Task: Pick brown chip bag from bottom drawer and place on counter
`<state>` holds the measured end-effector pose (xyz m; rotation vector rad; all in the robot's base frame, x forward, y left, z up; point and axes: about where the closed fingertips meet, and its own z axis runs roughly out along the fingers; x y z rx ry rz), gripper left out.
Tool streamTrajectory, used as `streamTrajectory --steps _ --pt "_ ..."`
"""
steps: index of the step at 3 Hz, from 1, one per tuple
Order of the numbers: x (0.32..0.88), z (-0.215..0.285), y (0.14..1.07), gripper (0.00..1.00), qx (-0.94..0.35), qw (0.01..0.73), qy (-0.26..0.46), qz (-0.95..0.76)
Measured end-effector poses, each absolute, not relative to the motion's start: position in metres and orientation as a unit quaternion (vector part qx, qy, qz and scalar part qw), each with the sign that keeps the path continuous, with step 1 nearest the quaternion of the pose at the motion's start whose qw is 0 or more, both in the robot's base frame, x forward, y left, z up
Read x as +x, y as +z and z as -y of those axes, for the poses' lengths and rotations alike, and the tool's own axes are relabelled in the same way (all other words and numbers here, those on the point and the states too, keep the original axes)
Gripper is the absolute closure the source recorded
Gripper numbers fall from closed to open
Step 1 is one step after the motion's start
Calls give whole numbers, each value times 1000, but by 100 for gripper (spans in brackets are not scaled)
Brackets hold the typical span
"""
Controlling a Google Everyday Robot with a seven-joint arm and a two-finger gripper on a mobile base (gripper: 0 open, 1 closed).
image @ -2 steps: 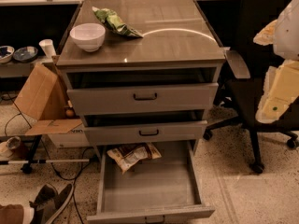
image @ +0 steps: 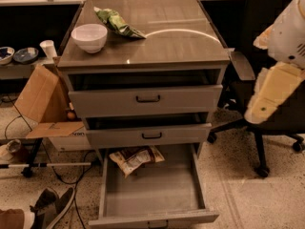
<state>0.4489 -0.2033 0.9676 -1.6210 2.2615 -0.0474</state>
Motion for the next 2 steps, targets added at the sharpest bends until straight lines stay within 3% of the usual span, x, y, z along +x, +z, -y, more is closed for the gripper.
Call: streamTrajectory --steps 2 --pt "524 85 881 0 -485 201 117 -843"
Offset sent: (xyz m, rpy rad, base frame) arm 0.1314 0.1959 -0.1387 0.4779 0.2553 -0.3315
